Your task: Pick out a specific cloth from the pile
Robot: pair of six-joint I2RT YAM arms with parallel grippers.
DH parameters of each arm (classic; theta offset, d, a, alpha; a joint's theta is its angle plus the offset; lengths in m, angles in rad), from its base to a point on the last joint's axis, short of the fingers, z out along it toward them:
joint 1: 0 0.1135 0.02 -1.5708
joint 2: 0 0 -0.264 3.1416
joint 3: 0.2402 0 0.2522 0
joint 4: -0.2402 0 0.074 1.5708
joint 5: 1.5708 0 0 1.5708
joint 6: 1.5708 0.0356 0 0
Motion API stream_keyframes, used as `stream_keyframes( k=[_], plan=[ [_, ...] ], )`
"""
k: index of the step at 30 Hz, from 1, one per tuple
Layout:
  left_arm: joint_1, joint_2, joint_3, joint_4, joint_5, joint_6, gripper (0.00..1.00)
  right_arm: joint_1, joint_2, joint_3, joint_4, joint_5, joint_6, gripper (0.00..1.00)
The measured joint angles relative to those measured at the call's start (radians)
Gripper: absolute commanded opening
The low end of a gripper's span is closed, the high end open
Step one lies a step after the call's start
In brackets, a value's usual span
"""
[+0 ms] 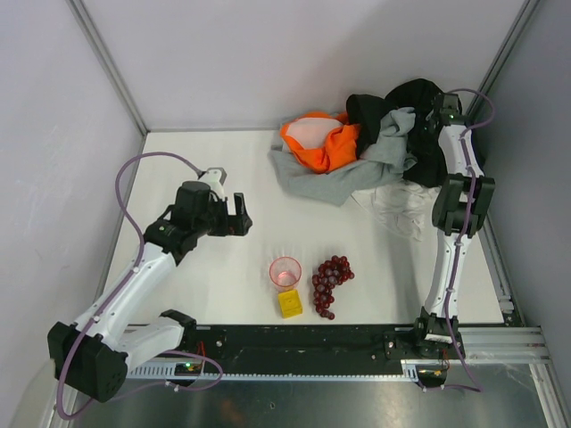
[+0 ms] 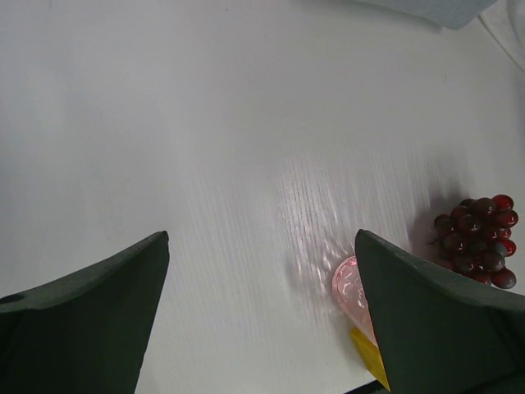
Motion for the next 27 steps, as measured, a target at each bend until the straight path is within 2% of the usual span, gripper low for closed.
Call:
stream_keyframes(
  k=[6, 10, 14, 18, 27],
  plan=[
    [0.000, -0.041, 0.012, 0.001, 0.024, -0.017, 1.00, 0.001, -0.065, -0.084, 0.008, 0.008, -0.006, 0.67],
    [0.000, -0.041, 0.067, 0.008, 0.070, -0.038, 1.00, 0.010, -0.132, -0.131, -0.025, 0.045, -0.023, 0.86],
    [0.000, -0.039, 0.117, 0.033, 0.122, -0.064, 1.00, 0.021, -0.230, -0.185, -0.066, 0.080, -0.036, 0.93],
    [0.000, -0.036, 0.127, 0.039, 0.155, -0.095, 1.00, 0.027, -0.364, -0.270, -0.082, 0.095, -0.042, 0.96],
    [0.000, 0.001, 0.127, 0.039, 0.219, -0.192, 1.00, 0.047, -0.743, -0.600, -0.027, 0.085, -0.039, 0.99]
  ],
)
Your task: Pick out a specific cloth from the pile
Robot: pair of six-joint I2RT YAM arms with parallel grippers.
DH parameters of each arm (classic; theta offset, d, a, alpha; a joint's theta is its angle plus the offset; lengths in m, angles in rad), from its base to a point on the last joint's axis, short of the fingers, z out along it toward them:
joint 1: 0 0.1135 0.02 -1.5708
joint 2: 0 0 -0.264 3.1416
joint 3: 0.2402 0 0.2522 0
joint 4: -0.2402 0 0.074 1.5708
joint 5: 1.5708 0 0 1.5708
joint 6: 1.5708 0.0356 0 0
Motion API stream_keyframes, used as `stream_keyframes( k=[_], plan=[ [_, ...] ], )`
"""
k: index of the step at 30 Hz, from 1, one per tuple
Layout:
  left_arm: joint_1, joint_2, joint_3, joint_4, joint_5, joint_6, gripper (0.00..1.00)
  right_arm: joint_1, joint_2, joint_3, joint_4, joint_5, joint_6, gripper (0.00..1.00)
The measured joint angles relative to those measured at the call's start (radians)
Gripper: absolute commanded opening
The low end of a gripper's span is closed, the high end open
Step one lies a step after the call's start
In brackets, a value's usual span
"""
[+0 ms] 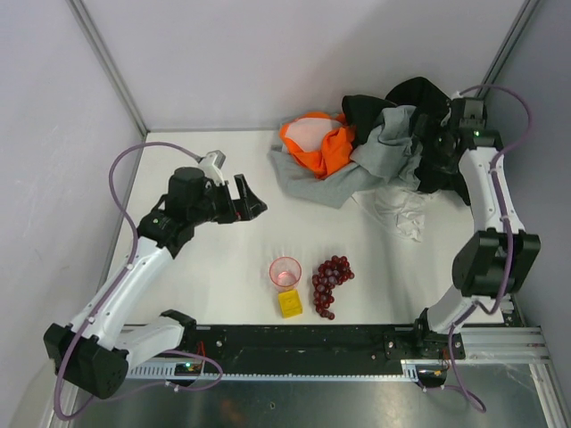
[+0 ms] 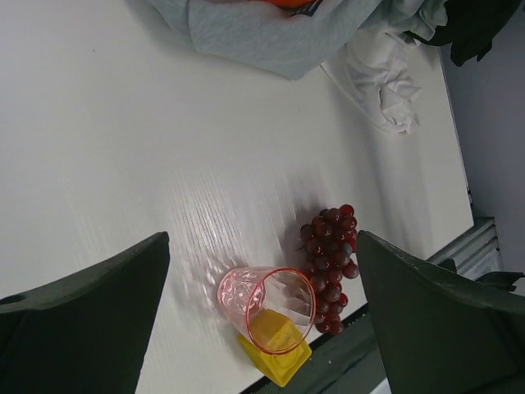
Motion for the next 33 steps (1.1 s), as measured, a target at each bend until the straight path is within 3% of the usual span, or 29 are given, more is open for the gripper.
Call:
stream_keyframes(
  k=[9, 18, 25, 33],
  plan=[
    [-0.042, 0.140, 0.000, -0.002, 0.006, -0.068, 1.00, 0.058, -0.177, -0.295, 0.050, -0.021, 0.027, 0.99],
    [-0.177, 0.281, 0.021, -0.036, -0.079, -0.079, 1.00, 0.207, -0.189, -0.391, 0.109, -0.069, 0.080, 0.99],
    [-0.273, 0.336, 0.039, -0.074, -0.193, -0.078, 1.00, 0.298, -0.055, -0.397, 0.222, -0.120, 0.155, 0.99],
    [-0.301, 0.333, 0.045, -0.093, -0.241, -0.076, 1.00, 0.382, 0.135, -0.405, 0.378, -0.191, 0.263, 0.99]
  ],
)
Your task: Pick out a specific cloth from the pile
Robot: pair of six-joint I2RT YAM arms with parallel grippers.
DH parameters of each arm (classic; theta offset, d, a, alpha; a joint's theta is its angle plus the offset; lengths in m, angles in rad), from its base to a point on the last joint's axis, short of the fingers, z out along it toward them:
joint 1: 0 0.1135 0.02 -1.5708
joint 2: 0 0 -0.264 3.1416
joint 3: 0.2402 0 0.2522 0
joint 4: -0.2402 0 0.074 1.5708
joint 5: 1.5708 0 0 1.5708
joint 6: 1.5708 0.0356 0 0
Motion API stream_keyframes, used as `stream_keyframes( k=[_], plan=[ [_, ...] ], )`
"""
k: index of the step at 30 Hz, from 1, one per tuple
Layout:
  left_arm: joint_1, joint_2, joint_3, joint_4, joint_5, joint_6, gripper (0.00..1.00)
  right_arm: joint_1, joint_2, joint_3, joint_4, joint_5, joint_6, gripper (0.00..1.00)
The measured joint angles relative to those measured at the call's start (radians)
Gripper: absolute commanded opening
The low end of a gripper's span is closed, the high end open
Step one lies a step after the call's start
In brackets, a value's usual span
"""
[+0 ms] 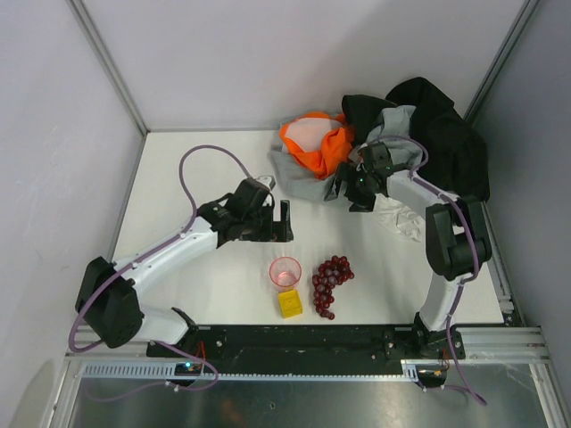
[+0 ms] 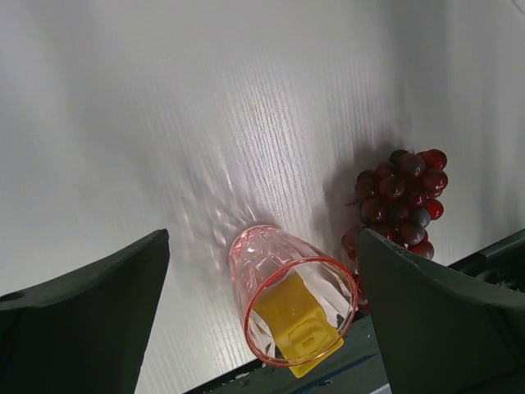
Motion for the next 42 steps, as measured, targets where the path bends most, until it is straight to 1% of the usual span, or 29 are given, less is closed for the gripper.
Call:
stream_keyframes(
  k=[2, 4, 5, 7, 9, 12, 14, 17, 20, 23, 34, 37, 42],
  plan=[
    [-0.002, -0.012, 0.002, 0.001, -0.015, 0.006, 1.00, 0.002, 0.026, 0.000, 0.033, -0.012, 0.021, 0.96],
    [-0.002, -0.034, 0.003, 0.000, -0.028, 0.010, 1.00, 0.002, 0.055, 0.011, 0.053, -0.023, 0.038, 0.91],
    [-0.002, -0.047, 0.003, 0.000, -0.033, 0.013, 1.00, 0.002, 0.073, 0.024, 0.057, -0.028, 0.045, 0.87],
    [-0.002, -0.071, 0.005, 0.000, -0.045, 0.020, 1.00, 0.002, 0.115, 0.070, 0.056, -0.035, 0.052, 0.76],
    [-0.002, -0.092, 0.008, 0.002, -0.053, 0.027, 1.00, 0.002, 0.152, 0.126, 0.044, -0.040, 0.052, 0.64],
    [-0.002, -0.118, 0.008, 0.004, -0.062, 0.035, 1.00, 0.002, 0.214, 0.246, 0.005, -0.044, 0.042, 0.38],
    [-0.002, -0.130, 0.008, 0.007, -0.068, 0.037, 1.00, 0.002, 0.250, 0.332, -0.021, -0.047, 0.035, 0.25],
    [-0.002, -0.137, 0.008, 0.010, -0.071, 0.044, 1.00, -0.005, 0.277, 0.412, -0.061, -0.050, 0.018, 0.11],
    [-0.002, -0.137, 0.008, 0.011, -0.071, 0.050, 1.00, -0.028, 0.292, 0.472, -0.106, -0.066, 0.004, 0.03],
    [-0.002, -0.137, 0.008, 0.014, -0.071, 0.053, 0.99, -0.068, 0.296, 0.519, -0.143, -0.081, -0.010, 0.00],
    [-0.002, -0.135, 0.008, 0.042, -0.055, 0.060, 1.00, -0.294, 0.297, 0.755, -0.267, -0.120, -0.028, 0.00],
    [-0.002, -0.118, 0.018, 0.048, -0.037, 0.060, 1.00, -0.329, 0.297, 0.784, -0.278, -0.114, -0.029, 0.00],
    [-0.002, -0.076, 0.041, 0.077, 0.006, 0.053, 1.00, -0.350, 0.303, 0.776, -0.279, -0.096, -0.028, 0.00]
  ],
)
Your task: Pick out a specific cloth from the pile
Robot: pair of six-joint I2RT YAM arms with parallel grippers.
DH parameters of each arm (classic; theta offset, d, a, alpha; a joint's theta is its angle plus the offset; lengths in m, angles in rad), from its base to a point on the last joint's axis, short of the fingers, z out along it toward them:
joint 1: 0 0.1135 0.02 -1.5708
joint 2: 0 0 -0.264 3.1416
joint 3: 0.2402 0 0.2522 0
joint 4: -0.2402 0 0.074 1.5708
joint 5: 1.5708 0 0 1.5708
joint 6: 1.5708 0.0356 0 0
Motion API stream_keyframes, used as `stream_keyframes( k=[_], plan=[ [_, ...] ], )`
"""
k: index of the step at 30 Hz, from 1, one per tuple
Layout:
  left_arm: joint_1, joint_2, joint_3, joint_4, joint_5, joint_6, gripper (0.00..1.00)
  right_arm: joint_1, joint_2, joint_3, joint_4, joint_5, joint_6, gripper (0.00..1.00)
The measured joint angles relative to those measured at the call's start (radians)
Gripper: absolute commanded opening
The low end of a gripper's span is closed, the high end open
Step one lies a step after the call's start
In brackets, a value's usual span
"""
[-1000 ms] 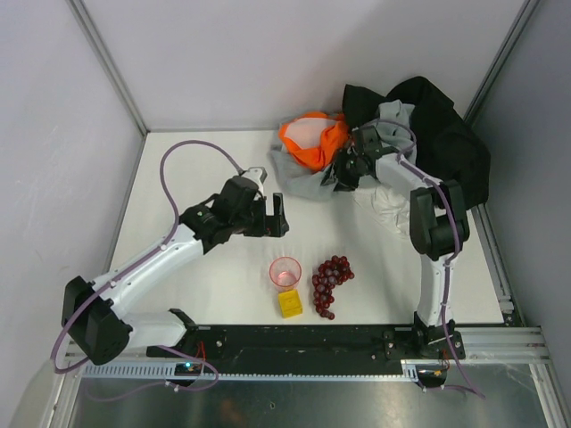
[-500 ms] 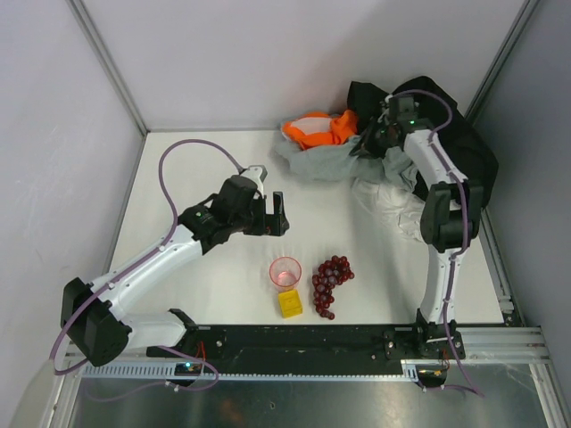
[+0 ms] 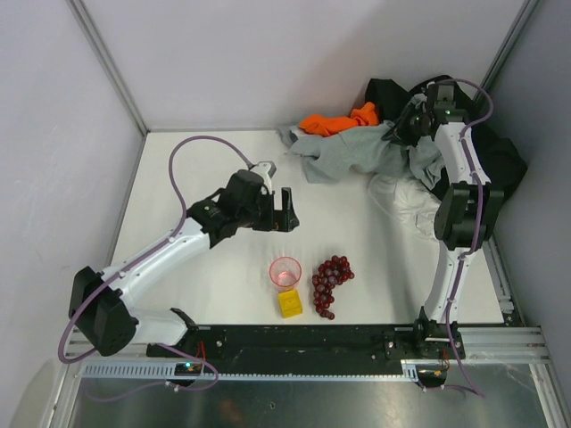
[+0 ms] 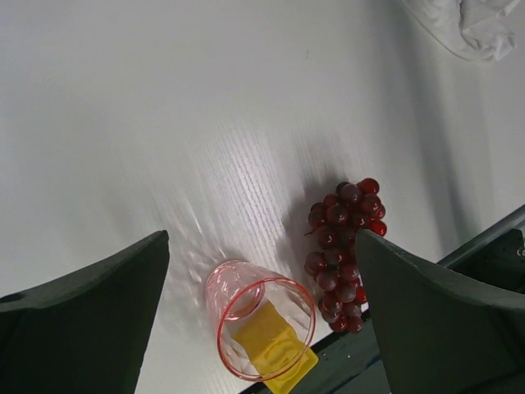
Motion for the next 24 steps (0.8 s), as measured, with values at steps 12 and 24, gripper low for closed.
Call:
stream_keyframes(
  k=[12, 24],
  plan=[
    [-0.008, 0.188, 0.042, 0.113, 0.141, -0.101, 1.00, -0.032, 0.053, -0.213, 0.137, -0.033, 0.008, 0.00],
    [-0.091, 0.589, 0.372, 0.203, 0.241, -0.193, 1.00, -0.068, 0.057, -0.262, 0.208, -0.132, 0.022, 0.00]
  ],
)
